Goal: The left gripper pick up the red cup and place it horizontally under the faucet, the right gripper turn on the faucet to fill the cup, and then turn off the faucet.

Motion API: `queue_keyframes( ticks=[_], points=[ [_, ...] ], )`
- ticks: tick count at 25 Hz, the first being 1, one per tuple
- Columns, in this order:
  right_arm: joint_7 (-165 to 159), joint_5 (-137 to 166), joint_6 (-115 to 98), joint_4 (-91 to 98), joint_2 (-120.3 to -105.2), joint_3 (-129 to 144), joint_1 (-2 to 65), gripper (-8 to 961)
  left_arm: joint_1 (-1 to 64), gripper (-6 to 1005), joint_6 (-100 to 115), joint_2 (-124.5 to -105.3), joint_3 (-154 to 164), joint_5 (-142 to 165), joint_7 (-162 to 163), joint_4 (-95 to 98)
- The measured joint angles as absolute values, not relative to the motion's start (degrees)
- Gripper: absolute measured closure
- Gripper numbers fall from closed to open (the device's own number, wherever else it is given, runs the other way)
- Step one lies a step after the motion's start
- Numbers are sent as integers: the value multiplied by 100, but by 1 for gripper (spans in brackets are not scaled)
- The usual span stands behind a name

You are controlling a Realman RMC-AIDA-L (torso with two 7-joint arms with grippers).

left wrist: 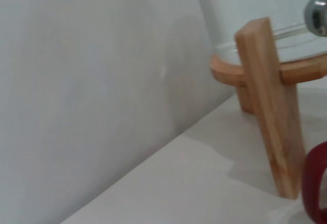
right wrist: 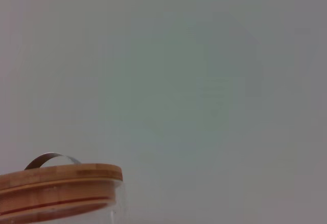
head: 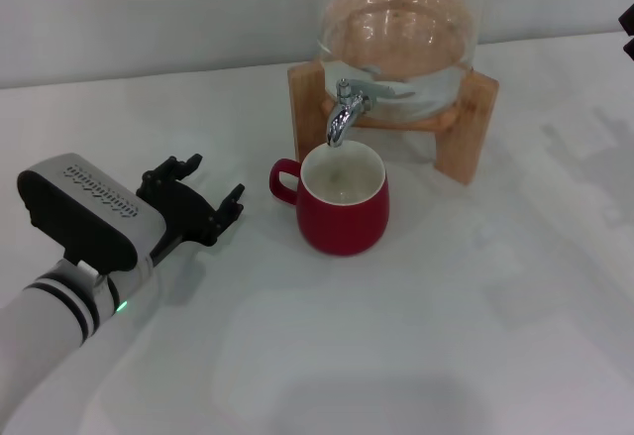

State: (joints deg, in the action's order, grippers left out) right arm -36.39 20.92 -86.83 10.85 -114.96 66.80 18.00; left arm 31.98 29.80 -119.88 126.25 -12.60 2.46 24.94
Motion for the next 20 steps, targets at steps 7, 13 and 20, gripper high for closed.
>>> queue_keyframes(
  ticks=[7,13,20],
  points=[
    [-3639,2092,-8679,1084,-11496,6662,1808,85,3064,344,3047,-11990,12297,-1314,-86,2539],
    [-3639,2087,-8613,1092,-11496,6646,1813,85,2831,344,3688,-11981,11902,-1336,-233,2547],
    [-3638,2052,-8594,1103,-11496,6635,1822,85,2632,343,4566,-11973,11746,-1584,-286,2491]
  ],
)
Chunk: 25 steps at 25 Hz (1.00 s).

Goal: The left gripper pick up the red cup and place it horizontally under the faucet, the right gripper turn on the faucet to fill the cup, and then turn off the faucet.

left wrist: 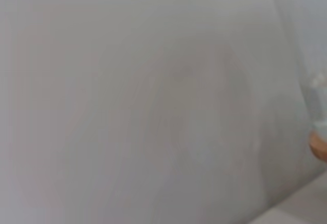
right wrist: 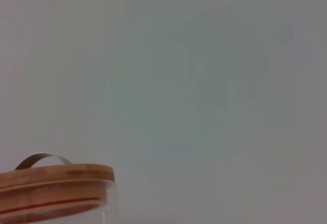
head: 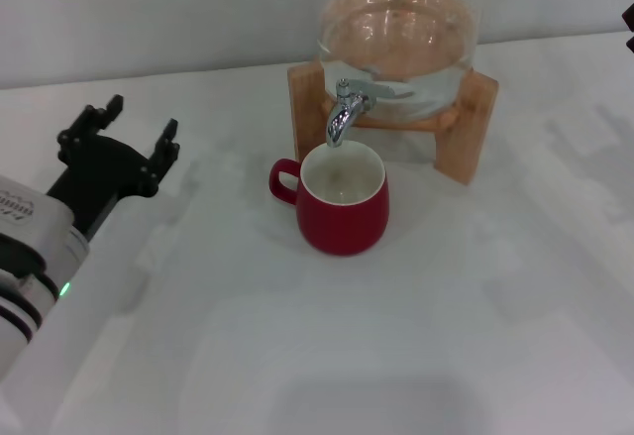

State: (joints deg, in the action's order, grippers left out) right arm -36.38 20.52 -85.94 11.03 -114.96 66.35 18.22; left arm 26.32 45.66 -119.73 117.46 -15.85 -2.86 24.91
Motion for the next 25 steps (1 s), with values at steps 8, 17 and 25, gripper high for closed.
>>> queue_keyframes(
  ticks=[8,17,25],
  points=[
    [-3649,2030,-8562,1114,-11496,6635,1835,85,2501,342,5172,-11969,11742,-2034,-281,2454],
    [-3691,2030,-8582,1117,-11496,6629,1830,85,2327,342,5552,-11971,11742,-2431,-285,2363],
    [-3698,2029,-8606,1117,-11496,6626,1793,85,2149,342,6200,-11973,11745,-2898,-284,2221]
  ],
)
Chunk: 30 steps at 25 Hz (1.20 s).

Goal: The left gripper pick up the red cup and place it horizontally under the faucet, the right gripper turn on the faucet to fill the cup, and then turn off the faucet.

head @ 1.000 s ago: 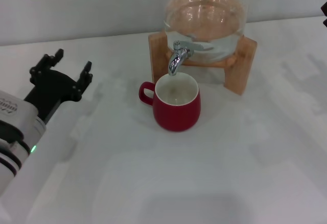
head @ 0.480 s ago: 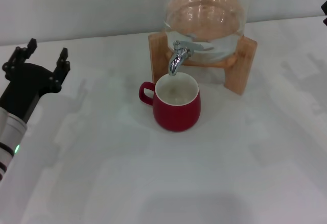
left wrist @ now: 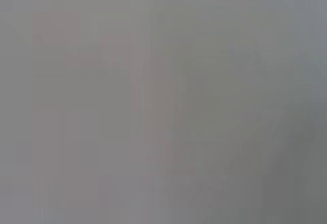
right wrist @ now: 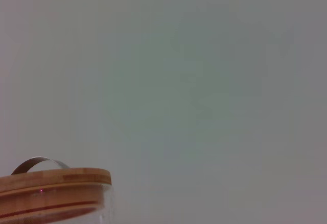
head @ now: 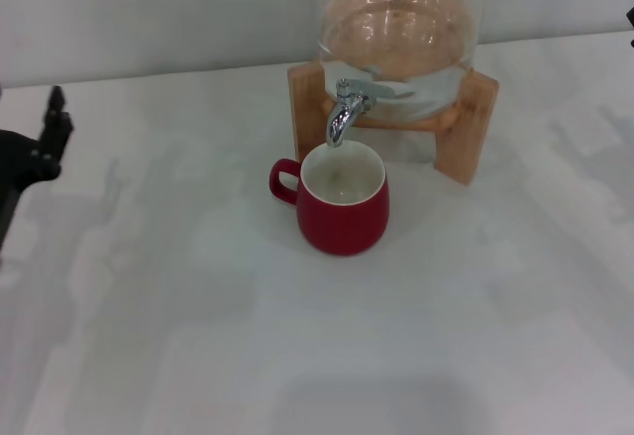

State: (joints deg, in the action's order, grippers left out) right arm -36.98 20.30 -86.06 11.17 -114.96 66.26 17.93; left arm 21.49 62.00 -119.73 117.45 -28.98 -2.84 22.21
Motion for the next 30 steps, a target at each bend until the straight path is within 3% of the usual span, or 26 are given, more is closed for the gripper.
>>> queue_keyframes(
  ticks=[16,30],
  points=[
    [-3843,2083,-8766,1050,-11496,6719,1731,85,1749,342,7045,-12000,11747,-3963,-530,2046],
    [-4006,2093,-9184,903,-11502,7929,1649,85,1806,343,7167,-11976,11801,-4086,-577,1904]
  ],
)
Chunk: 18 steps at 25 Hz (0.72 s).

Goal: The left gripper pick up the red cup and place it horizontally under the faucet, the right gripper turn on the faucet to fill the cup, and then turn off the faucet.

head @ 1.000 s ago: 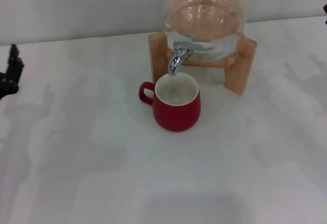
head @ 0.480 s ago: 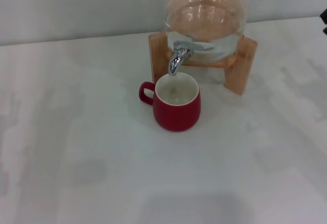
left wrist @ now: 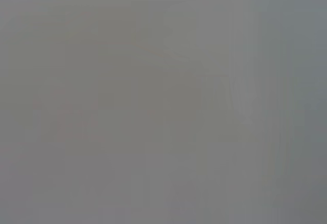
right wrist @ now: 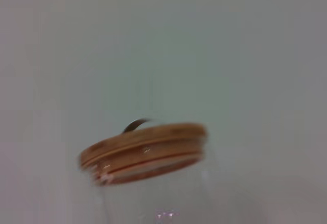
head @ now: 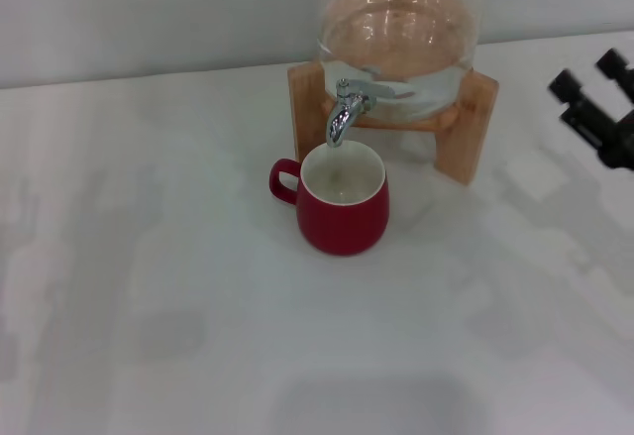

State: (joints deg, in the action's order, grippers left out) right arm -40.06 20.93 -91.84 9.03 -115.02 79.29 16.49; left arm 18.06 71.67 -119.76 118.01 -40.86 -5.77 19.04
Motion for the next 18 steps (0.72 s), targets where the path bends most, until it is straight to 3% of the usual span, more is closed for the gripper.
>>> queue_keyframes(
  ticks=[18],
  points=[
    [-4214,2091,-9100,1059,-11522,9170,1938,85,1817,343,7172,-11970,11821,-3990,-580,1841]
  ],
)
